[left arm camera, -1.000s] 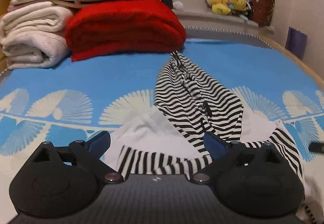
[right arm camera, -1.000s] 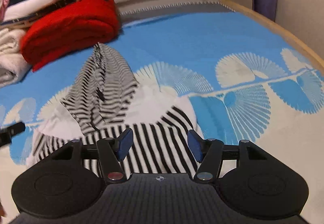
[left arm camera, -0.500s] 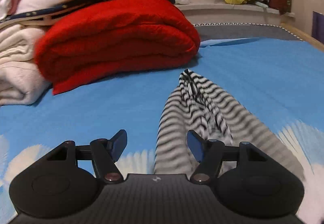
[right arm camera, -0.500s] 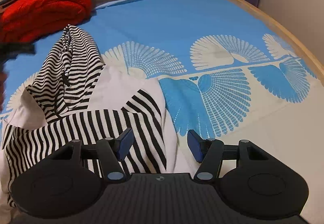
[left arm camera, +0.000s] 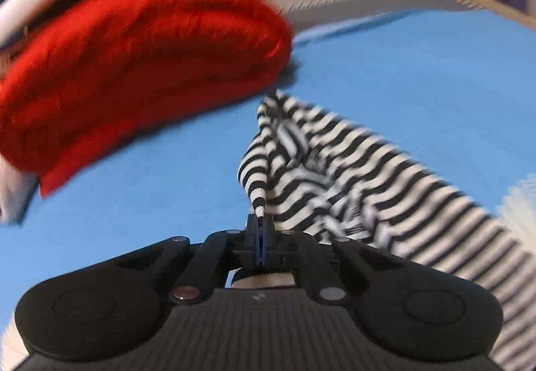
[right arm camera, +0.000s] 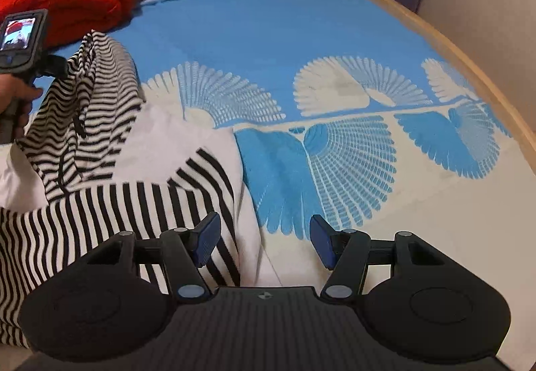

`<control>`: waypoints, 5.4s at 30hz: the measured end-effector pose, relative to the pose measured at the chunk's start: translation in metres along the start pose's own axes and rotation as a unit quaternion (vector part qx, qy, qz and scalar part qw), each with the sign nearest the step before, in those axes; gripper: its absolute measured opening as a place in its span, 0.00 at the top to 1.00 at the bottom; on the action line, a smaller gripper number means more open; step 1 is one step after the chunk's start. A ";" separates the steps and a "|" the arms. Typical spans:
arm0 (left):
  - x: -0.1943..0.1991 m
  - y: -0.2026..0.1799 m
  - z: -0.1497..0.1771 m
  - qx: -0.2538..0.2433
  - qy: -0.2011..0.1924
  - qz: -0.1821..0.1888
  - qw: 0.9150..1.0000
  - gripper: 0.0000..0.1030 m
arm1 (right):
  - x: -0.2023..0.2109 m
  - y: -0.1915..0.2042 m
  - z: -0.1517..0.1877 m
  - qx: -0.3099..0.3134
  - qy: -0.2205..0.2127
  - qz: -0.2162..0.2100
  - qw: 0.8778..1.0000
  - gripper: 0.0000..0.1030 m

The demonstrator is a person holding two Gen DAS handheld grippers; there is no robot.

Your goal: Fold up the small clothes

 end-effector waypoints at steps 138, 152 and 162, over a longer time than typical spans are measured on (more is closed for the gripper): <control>0.249 0.087 0.259 0.148 0.246 0.236 0.929 0.67 | -0.016 0.049 0.054 -0.053 0.166 -0.183 0.968 0.64; 0.387 0.138 0.297 0.132 0.188 0.212 0.950 0.59 | 0.186 -0.037 0.046 -0.090 -0.078 -0.200 0.973 0.59; 0.444 0.167 0.420 0.249 0.237 0.159 0.925 0.59 | 0.198 -0.105 0.192 -0.123 -0.010 -0.132 0.984 0.58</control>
Point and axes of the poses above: each gripper's, at about its wrist camera, not at the fingertips, and x roughly against the way its jaws point, y to its left, z to its underside, the point moved 2 cm from there along -x, roughly the way its jaws point, and after that the axes turned 8 degrees about -z, right-handed, at the moved point
